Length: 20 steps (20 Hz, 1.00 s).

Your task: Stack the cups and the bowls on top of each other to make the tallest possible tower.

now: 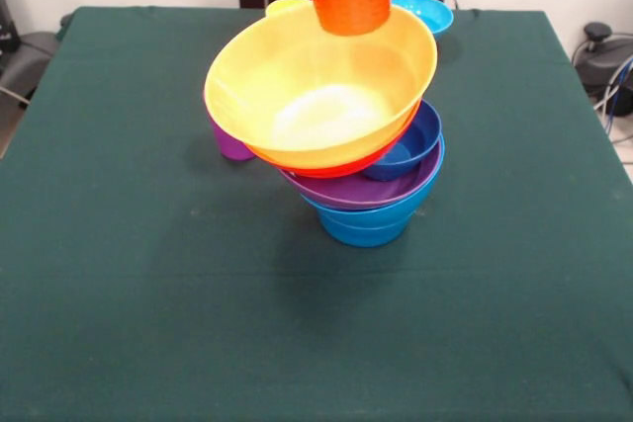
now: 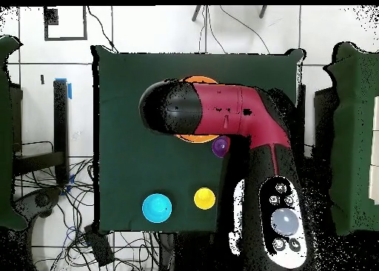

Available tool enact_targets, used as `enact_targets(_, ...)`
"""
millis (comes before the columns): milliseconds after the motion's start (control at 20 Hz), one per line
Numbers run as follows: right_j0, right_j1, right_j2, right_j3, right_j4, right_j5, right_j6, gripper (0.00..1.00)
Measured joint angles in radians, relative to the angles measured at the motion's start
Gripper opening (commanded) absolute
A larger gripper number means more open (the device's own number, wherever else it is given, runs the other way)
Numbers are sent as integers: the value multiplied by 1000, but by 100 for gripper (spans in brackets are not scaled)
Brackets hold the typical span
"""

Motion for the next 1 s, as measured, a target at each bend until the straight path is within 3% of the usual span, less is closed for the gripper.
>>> enact_targets(1000,-47,89,75,-1,-90,-58,0,0)
